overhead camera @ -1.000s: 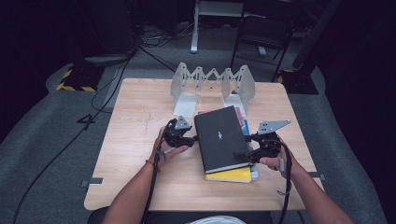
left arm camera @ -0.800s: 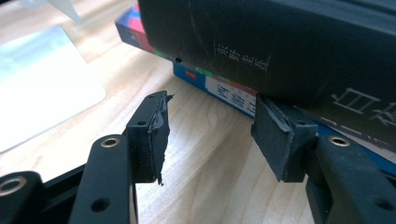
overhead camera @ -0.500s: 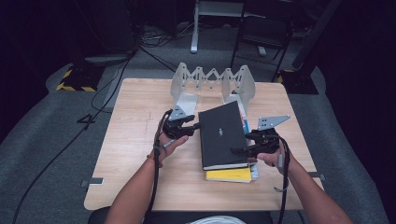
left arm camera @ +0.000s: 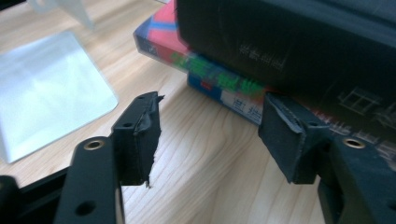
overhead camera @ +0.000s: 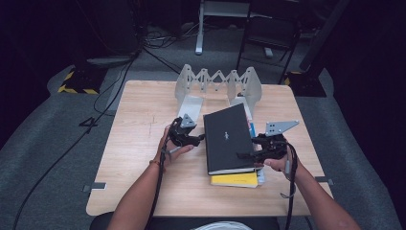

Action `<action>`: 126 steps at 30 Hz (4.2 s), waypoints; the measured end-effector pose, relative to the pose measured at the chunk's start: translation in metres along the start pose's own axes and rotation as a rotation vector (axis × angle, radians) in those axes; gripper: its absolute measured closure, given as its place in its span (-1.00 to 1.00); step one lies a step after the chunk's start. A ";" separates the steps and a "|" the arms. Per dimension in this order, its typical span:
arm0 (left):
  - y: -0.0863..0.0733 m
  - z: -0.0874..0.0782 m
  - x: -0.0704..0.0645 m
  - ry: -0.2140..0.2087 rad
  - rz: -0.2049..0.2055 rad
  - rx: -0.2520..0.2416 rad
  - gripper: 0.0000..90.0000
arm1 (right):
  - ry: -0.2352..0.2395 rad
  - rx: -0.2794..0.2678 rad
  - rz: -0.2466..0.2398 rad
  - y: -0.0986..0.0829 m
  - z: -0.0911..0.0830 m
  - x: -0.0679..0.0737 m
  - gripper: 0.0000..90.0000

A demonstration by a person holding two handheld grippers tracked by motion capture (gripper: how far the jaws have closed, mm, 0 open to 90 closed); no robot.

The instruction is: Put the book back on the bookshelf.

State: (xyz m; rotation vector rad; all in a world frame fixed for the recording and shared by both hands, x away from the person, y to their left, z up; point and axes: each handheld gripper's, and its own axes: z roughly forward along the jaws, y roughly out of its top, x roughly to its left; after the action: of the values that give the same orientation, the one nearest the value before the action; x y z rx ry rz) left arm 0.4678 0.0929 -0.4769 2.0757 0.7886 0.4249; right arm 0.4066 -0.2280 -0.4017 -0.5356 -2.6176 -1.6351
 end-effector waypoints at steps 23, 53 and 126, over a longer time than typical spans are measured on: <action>0.003 -0.011 0.008 -0.028 -0.090 -0.093 0.24 | -0.059 0.005 -0.176 0.021 0.003 0.020 0.07; 0.039 -0.010 0.027 -0.089 -0.204 -0.214 0.40 | -0.138 -0.101 -0.286 0.029 -0.013 0.010 0.24; 0.052 -0.067 -0.096 -0.355 0.152 -0.255 -0.49 | -0.079 -0.040 -0.321 -0.049 -0.037 0.035 0.81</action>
State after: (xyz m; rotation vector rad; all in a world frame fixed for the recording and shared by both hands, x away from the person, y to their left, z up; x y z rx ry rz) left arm 0.3798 0.0461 -0.3969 1.9032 0.3484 0.2151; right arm 0.3538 -0.2695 -0.4209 -0.1885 -2.8558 -1.7839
